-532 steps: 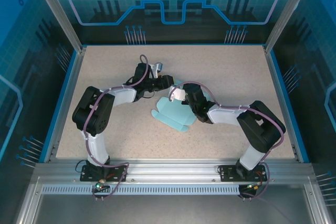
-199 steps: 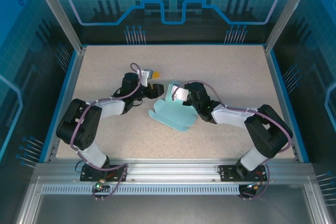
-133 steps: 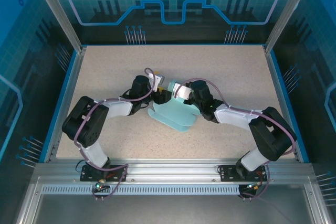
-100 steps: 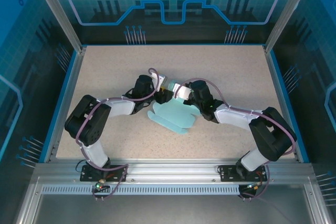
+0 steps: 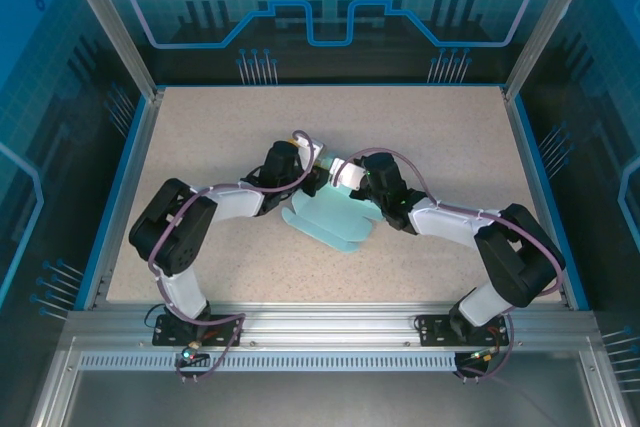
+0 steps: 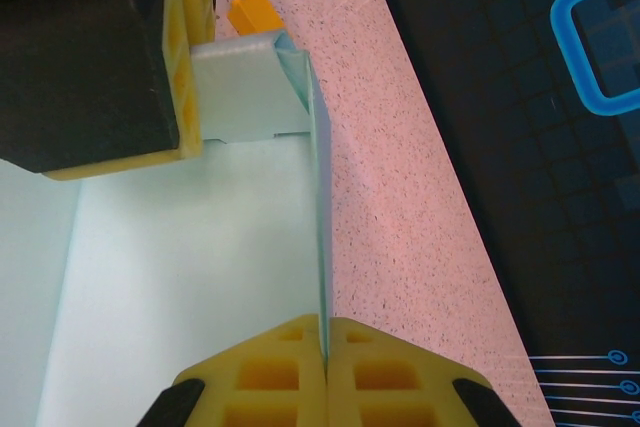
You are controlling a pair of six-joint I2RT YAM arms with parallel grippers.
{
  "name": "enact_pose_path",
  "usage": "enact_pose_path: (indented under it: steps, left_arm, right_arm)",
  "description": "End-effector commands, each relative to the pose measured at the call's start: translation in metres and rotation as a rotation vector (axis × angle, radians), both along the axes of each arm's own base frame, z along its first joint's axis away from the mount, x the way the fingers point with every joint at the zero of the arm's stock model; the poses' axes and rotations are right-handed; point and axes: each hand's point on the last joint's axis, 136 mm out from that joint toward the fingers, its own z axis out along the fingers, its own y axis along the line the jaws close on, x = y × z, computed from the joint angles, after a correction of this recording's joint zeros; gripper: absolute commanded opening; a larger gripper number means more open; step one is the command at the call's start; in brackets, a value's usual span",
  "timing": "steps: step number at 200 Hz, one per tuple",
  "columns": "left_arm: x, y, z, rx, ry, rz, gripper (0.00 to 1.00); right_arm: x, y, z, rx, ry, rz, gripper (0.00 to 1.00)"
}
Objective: Fold the paper box
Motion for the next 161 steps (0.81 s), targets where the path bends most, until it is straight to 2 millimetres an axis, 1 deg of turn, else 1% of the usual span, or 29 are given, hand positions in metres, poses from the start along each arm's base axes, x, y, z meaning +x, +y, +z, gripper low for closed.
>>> enact_pose_path:
  steps: [1, 51, 64, 85, 115, 135, 145, 147, 153, 161]
  left_arm:
    - [0.007, -0.003, 0.007, 0.006, -0.039, 0.004, 0.22]
    - [0.006, -0.003, 0.014, -0.011, -0.056, 0.009, 0.13]
    - [0.005, -0.003, 0.015, -0.012, -0.056, 0.010, 0.11]
    - [0.003, 0.000, 0.016, -0.011, -0.056, 0.020, 0.09]
    - [0.002, 0.006, 0.018, -0.009, -0.053, 0.060, 0.07]
    - [0.002, 0.014, 0.018, -0.002, -0.045, 0.103, 0.07]
    - [0.002, 0.019, 0.016, 0.008, -0.039, 0.137, 0.07]
    - [0.002, 0.021, 0.016, 0.009, -0.037, 0.145, 0.07]
    - [0.002, 0.024, 0.017, 0.013, -0.035, 0.168, 0.06]
    - [0.002, 0.031, 0.017, 0.018, -0.029, 0.203, 0.06]
  right_arm:
    - [0.002, -0.001, 0.012, 0.047, -0.010, -0.008, 0.00]
    - [0.002, 0.000, 0.011, 0.055, -0.005, -0.012, 0.01]
    - [0.003, 0.000, 0.012, 0.060, -0.004, -0.015, 0.05]
    - [0.003, -0.001, 0.016, 0.077, -0.003, -0.024, 0.16]
    - [0.002, 0.001, 0.029, 0.137, 0.010, -0.037, 0.27]
    - [-0.001, 0.004, 0.039, 0.202, 0.043, -0.043, 0.32]
    - [-0.003, 0.007, 0.048, 0.248, 0.050, -0.044, 0.34]
    - [-0.005, 0.006, 0.045, 0.244, 0.066, -0.047, 0.35]
    - [-0.007, 0.005, 0.048, 0.263, 0.080, -0.051, 0.37]
    - [-0.011, 0.005, 0.053, 0.289, 0.096, -0.054, 0.43]
